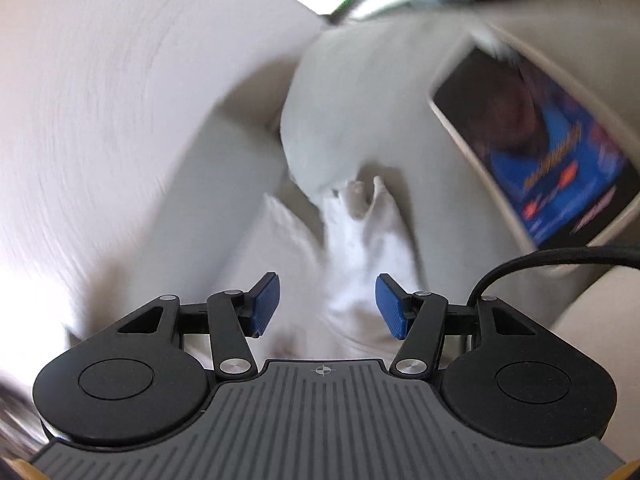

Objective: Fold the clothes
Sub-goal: 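Move the right gripper to the shirt's side edge and grasp it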

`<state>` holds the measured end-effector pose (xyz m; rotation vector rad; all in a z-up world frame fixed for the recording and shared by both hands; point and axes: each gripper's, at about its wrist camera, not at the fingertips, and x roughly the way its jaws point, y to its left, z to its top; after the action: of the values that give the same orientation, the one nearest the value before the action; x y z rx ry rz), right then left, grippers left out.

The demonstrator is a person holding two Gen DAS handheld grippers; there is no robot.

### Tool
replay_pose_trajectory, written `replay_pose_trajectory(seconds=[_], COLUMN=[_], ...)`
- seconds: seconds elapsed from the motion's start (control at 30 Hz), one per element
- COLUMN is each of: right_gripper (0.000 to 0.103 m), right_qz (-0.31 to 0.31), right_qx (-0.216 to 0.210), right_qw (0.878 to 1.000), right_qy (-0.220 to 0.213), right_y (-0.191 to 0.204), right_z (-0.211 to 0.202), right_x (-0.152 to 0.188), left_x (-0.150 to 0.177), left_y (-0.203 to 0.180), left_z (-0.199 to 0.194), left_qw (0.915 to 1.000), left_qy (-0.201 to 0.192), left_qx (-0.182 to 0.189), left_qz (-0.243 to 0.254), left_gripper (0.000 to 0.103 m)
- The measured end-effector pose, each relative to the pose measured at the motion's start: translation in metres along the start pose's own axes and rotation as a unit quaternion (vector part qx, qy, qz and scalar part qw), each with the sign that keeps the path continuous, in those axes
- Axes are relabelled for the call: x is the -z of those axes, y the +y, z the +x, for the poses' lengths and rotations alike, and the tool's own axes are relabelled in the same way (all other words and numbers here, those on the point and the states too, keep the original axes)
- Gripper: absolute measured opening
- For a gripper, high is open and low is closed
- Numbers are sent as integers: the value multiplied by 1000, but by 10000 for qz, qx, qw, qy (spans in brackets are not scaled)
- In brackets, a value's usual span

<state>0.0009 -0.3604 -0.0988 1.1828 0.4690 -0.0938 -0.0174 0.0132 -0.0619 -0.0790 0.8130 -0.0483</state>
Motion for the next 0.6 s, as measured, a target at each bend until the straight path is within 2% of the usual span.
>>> replay_pose_trajectory(seconds=[0.03,0.1,0.13,0.23,0.3,0.33,0.37,0.4,0.43,0.47,0.5,0.53,0.57,0.6], right_gripper=[61,63,65,63,63,63,63,63,63,64,64,66,67,67], right_qz=[670,1902,2195,2453,2492,2406,2268,1850,1190,518,-160,-970,-1864,-2600], right_qx=[-297,-896,-1177,-2159,-2969,-3185,-3249,-3011,-2503,-1969,-1414,-884,-362,178], right_qw=[9973,9776,9683,9437,9181,9127,9145,9342,9608,9772,9833,9781,9622,9431], right_qy=[23,113,208,514,830,870,819,497,-50,-597,-1137,-1617,-1955,-2063], right_y=[-11,-32,-36,-37,-30,-24,-18,-7,7,22,36,51,65,76], right_z=[4,13,16,21,19,15,8,-2,-16,-29,-42,-50,-49,-40], right_x=[-5,-15,-18,-26,-31,-33,-35,-37,-38,-38,-39,-36,-30,-23], left_x=[0,0,0,0,1,1,1,2,2,3,3,3,3,3], left_y=[-2,-5,-7,-8,-7,-6,-5,-5,-5,-5,-5,-5,-5,-4], left_z=[1,4,4,3,2,2,3,4,4,3,3,2,2,2], left_qw=[10000,9999,9999,9996,9996,9996,9996,9996,9997,9997,9997,9997,9996,9995], left_qy=[26,72,84,96,105,122,139,151,158,159,161,175,226,285], left_qx=[19,66,97,207,244,243,234,223,211,196,182,166,133,95], left_qz=[2,49,85,135,121,95,53,26,19,28,37,44,47,51], left_gripper=[64,64,64,64,64,64,64,63,63,63,63,63,63,63])
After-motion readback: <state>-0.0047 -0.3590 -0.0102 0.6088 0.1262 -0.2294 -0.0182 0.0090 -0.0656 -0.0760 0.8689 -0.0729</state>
